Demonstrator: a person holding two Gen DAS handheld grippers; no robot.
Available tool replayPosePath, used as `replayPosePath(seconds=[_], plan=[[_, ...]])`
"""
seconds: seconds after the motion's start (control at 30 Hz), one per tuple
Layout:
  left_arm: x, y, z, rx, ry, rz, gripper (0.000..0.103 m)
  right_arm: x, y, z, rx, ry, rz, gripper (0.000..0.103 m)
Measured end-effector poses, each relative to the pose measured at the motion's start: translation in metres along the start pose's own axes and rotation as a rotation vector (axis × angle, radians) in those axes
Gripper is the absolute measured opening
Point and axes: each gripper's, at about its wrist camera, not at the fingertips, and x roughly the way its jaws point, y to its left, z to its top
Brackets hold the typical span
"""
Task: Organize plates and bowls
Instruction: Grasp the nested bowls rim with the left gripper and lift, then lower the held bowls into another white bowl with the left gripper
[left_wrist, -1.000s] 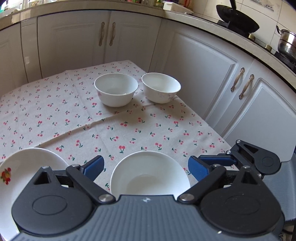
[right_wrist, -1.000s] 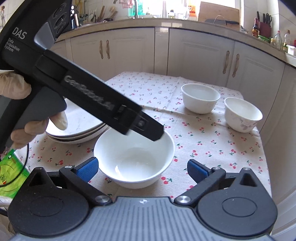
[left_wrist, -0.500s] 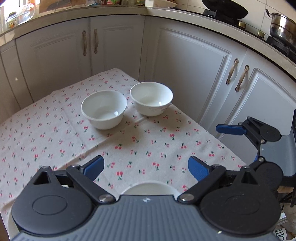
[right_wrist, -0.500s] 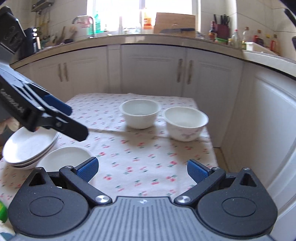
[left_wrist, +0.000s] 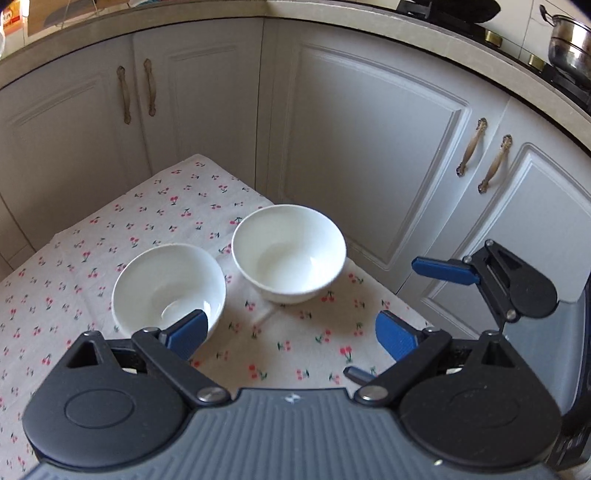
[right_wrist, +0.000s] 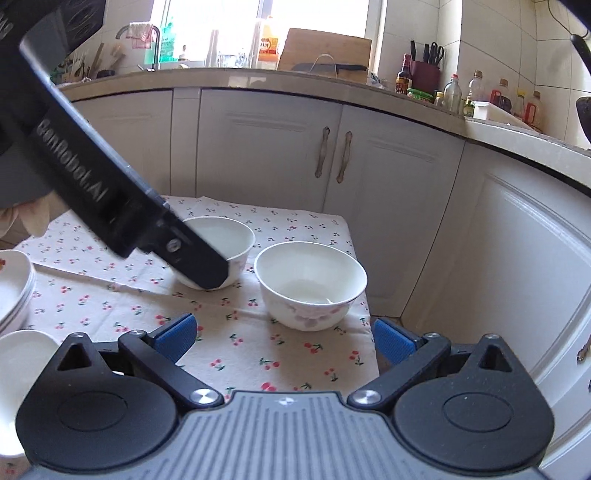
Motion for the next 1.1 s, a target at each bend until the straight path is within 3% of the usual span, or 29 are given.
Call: replayPosePath(seconds=[0.5, 1.1], plan=[[0.081, 0.015, 0.054, 0.004, 0.089, -0.045, 0.097, 0.063, -0.022, 0.001, -0.055, 0.053, 0.025, 0.103], [0.117, 0.026, 0.072, -0.039, 0.172, -0.119, 0.095, 0.081, -0.031, 0.008, -0.037, 0.044, 0.09, 0.094]])
